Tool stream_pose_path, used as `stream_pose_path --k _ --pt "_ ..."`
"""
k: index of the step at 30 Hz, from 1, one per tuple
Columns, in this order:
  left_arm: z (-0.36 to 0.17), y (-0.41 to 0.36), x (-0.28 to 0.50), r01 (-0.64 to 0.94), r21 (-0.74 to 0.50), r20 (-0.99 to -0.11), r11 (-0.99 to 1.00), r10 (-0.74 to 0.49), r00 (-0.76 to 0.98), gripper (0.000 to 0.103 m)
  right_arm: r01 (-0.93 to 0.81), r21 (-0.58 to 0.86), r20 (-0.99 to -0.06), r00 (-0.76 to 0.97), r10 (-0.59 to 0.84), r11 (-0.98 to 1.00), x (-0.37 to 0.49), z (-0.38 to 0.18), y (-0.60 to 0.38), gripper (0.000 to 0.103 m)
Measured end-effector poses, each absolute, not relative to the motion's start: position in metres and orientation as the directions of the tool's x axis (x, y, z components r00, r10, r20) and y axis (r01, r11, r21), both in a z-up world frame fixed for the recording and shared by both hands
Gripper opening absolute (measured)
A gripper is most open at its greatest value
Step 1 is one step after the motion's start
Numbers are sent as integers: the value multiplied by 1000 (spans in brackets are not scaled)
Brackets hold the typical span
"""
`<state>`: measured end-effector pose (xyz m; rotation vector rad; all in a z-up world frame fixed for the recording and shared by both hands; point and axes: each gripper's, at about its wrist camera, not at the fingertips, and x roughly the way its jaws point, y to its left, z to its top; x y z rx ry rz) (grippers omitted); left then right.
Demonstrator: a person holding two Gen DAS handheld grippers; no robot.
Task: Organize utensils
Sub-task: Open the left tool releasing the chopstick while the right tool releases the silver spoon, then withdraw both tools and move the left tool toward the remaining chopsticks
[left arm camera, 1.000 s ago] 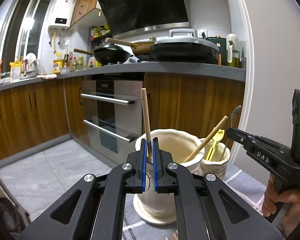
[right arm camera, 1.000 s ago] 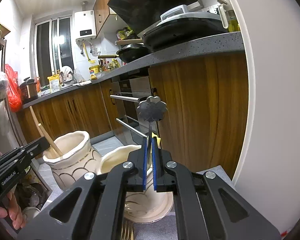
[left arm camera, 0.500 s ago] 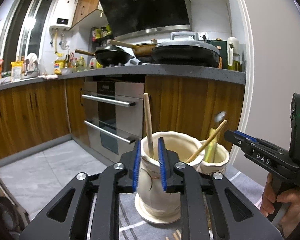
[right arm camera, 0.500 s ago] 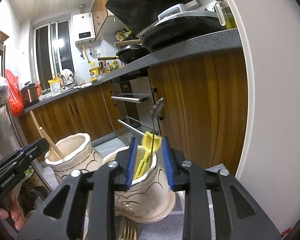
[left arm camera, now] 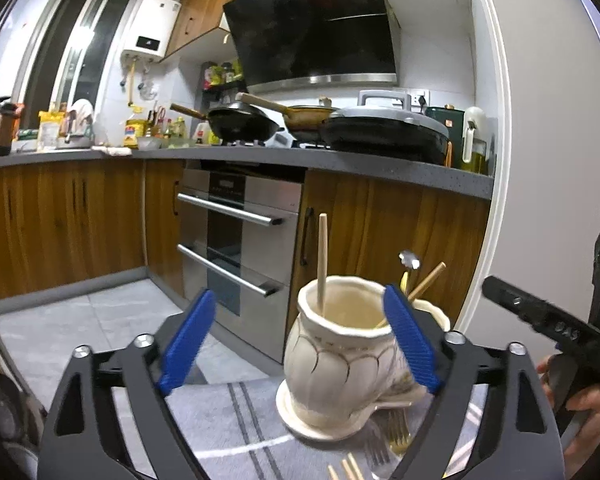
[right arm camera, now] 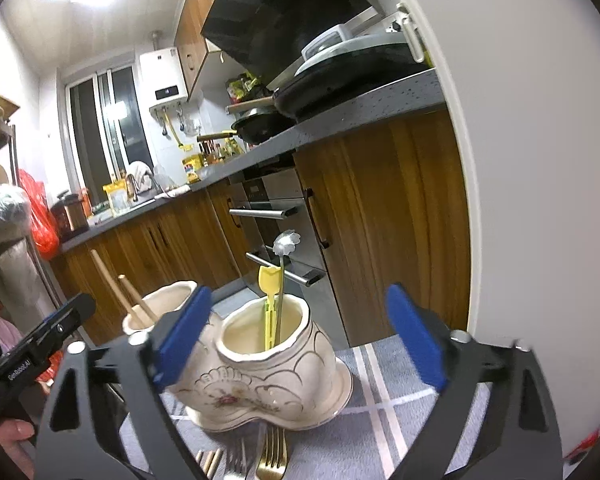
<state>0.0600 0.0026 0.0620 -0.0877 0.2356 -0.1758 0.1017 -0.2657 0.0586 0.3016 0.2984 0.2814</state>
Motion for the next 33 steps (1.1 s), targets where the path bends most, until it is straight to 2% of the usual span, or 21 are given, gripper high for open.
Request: stream_pose_path --k 14,19,25,33 --pt "32 13 14 169 -88 -358 982 -189 914 95 -223 290 -311 898 312 931 55 39 -265 98" --pt "18 16 5 153 -69 -423 986 -168 890 95 -215 278 -359 881 309 936 48 33 -264 98" --pt "11 23 -1 143 -101 -488 984 -175 855 95 -238 238 -412 853 319 942 34 20 -258 98" --pt "-13 11 0 142 -40 -606 989 -138 783 95 -252 181 -483 819 309 951 27 1 -245 98"
